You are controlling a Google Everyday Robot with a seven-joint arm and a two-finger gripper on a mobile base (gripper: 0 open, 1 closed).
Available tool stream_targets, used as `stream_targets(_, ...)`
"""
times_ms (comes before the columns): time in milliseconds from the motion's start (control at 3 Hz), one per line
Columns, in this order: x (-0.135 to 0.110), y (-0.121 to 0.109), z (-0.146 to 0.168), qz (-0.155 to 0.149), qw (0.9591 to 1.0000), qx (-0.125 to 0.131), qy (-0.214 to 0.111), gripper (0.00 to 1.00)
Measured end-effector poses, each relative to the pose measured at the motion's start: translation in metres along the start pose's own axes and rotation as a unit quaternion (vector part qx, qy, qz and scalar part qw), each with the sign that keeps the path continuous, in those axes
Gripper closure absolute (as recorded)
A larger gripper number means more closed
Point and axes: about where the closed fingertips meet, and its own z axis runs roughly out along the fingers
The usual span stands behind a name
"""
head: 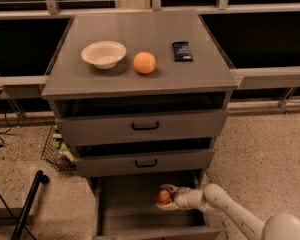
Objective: Place apple into bottom drawer
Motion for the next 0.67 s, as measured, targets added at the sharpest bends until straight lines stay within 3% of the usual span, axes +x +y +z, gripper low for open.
stream_targets(667,0.033,-0.003,0.028,0.004,0.9998,-0.011,-0.016,1.0)
